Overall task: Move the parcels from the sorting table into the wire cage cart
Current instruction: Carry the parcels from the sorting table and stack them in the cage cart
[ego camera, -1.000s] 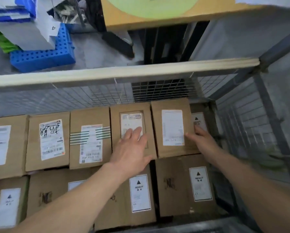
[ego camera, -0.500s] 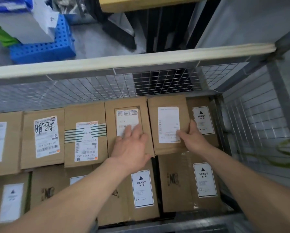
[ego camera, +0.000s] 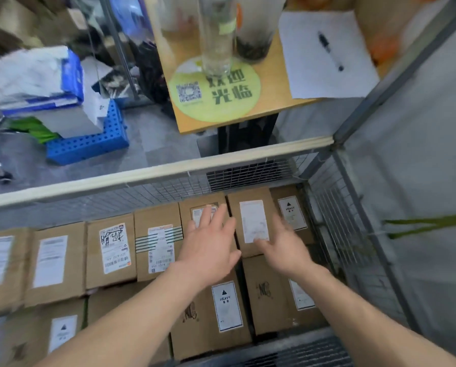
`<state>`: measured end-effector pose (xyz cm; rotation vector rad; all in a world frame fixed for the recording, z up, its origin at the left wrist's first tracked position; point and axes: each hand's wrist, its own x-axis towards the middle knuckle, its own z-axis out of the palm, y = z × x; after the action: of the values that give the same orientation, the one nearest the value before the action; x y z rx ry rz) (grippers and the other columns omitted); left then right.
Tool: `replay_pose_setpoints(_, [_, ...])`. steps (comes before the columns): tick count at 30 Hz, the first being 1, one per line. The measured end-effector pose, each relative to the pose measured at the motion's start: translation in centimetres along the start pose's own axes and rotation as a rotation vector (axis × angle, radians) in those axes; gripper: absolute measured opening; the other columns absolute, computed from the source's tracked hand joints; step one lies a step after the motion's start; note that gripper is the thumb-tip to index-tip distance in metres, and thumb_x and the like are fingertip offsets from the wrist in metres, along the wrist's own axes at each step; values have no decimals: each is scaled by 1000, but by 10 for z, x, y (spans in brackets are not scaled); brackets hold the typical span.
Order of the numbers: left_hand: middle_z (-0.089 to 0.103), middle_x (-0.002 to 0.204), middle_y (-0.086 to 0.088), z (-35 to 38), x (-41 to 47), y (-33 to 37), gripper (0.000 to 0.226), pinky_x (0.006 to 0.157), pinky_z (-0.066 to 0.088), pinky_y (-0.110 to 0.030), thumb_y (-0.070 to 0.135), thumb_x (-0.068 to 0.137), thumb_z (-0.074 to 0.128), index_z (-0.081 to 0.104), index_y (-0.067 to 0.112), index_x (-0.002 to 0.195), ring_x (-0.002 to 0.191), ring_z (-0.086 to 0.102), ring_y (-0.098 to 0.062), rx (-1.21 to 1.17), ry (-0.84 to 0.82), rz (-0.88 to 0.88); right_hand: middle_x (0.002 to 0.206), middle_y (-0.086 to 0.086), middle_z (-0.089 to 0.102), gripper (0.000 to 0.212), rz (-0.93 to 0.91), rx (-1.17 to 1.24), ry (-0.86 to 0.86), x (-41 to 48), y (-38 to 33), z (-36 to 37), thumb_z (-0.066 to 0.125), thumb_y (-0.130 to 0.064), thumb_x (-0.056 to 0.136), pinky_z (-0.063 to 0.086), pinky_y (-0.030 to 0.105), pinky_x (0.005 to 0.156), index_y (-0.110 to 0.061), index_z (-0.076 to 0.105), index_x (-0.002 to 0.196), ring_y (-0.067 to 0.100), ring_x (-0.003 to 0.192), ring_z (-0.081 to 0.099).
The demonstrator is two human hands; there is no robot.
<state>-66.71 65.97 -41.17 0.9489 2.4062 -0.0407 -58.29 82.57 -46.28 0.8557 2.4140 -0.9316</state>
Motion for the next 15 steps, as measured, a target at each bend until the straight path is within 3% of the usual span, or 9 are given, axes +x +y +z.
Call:
replay_pose_setpoints(3, [-6,168,0,-41,-33,9,73,122,14,-54,51,98,50,19,23,157,154,-8,-31,-5,83,37,165,4,24,77,-28,-62,81,-50,-28,-35,54,-49,98,32,44,117,-20,16,160,23,151,25])
replay_pose_setpoints(6, [-3,168,-2,-78,-68,16,74,122,18,-54,54,98,48,17,23,158,155,-6,-30,7,156,75,170,4,9,80,-29,-88,162,-102,-48,-69,48,-53,100,23,46,123,-19,10,162,20,156,7])
replay_pose_setpoints(15, [4,169,1,-154,-167,53,78,124,17,-48,58,98,44,11,22,160,155,0,-24,16,337,290,169,0,15,74,6,-130,471,-262,-81,-141,43,-56,101,21,41,124,-20,17,161,17,156,10])
